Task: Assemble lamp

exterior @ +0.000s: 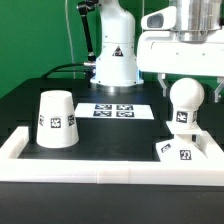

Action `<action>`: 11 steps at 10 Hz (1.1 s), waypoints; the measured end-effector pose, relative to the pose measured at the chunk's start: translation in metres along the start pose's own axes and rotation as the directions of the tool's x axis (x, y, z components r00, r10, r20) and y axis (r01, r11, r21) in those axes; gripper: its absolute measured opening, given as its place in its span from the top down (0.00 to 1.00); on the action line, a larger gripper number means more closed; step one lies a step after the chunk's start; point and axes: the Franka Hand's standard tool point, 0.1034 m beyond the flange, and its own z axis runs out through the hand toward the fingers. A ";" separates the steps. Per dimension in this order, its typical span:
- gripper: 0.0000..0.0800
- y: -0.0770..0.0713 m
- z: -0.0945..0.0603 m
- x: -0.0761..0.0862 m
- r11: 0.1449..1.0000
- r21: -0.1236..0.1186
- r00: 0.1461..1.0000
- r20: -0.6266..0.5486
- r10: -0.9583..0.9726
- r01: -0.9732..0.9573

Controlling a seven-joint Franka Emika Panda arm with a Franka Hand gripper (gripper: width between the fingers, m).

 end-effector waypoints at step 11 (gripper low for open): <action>0.13 0.000 -0.001 0.003 0.580 -0.007 0.580 -0.004 -0.815 0.814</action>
Offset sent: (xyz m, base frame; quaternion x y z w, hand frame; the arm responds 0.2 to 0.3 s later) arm 0.0000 0.0000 0.0000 0.0000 0.0000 -0.1938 0.9810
